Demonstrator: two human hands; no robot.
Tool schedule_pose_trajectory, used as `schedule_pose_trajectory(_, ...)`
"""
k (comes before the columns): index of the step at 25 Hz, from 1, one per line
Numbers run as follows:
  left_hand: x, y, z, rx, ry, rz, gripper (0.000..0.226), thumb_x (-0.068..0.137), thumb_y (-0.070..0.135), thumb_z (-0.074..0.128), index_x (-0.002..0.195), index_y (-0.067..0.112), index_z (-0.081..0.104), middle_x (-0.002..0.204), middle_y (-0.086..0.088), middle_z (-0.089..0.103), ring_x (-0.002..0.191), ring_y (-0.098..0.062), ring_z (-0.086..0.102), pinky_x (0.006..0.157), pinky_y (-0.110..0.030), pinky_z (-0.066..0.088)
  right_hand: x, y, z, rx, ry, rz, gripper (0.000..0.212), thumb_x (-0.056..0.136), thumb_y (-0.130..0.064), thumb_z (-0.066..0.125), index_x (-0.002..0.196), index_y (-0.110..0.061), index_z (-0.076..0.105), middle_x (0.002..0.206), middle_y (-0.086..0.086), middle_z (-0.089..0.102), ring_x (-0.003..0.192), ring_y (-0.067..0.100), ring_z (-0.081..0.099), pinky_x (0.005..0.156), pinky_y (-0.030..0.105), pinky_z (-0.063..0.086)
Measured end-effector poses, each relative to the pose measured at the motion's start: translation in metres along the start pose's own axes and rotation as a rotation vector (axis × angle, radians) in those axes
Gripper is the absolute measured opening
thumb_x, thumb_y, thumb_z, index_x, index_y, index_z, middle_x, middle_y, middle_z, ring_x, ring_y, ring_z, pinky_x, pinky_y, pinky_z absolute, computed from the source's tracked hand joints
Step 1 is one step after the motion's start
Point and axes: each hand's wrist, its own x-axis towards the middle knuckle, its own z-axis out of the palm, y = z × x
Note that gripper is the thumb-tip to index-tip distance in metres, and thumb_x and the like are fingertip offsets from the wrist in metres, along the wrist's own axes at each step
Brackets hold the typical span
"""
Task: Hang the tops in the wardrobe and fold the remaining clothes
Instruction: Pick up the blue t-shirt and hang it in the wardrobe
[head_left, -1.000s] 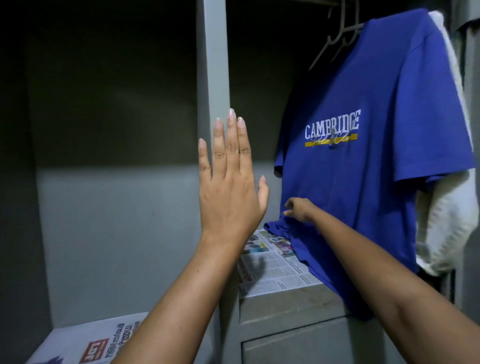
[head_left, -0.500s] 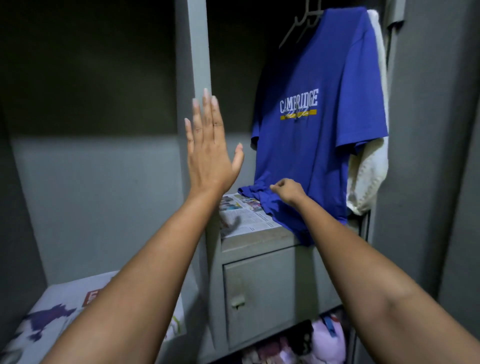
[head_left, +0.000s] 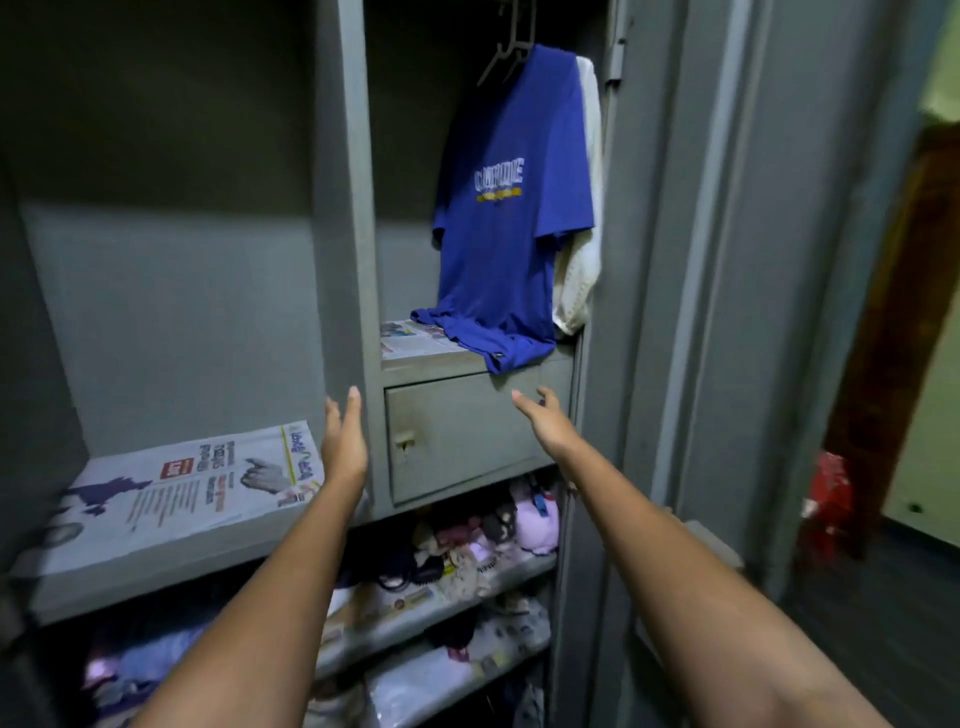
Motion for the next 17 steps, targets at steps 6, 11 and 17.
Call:
schedule_pose_trajectory(6,-0.147,0.016,0.045,0.01,-0.312,-0.028,0.065,0.099,0.044,0.039,0.151,0.011,0.018,0.157,-0.004,0.02,0.144,-0.018,0.021,0.116,-0.028,0.012,-0.153,0.036,-0.105,0.013,0.095,0.07,0.067,0.091,-0.047,0.055,0.142,-0.009,0.036,0.142,0.005,0.042,0.131,0.019,0.041,0.111,0.028,0.027)
schedule_pose_trajectory(11,-0.283,0.049,0.126,-0.004,-0.693,0.017,0.065,0.1,0.041,0.04,0.151,0.009,0.015,0.158,-0.005,0.018,0.145,-0.016,0.02,0.115,-0.026,0.014,-0.264,0.051,-0.232,-0.021,0.332,0.138,0.09,0.068,-0.073,0.06,0.132,-0.011,0.045,0.13,0.005,0.053,0.114,0.019,0.052,0.105,0.038,0.039)
schedule_pose_trajectory(17,-0.433,0.104,0.2,-0.112,-1.064,0.044,0.061,0.1,0.046,0.035,0.151,0.017,0.021,0.156,-0.001,0.025,0.143,-0.018,0.023,0.109,-0.025,0.018,-0.399,0.042,-0.384,-0.098,0.668,0.219,0.071,0.091,-0.052,0.052,0.141,-0.005,0.034,0.142,0.011,0.044,0.129,0.023,0.043,0.112,0.04,0.031)
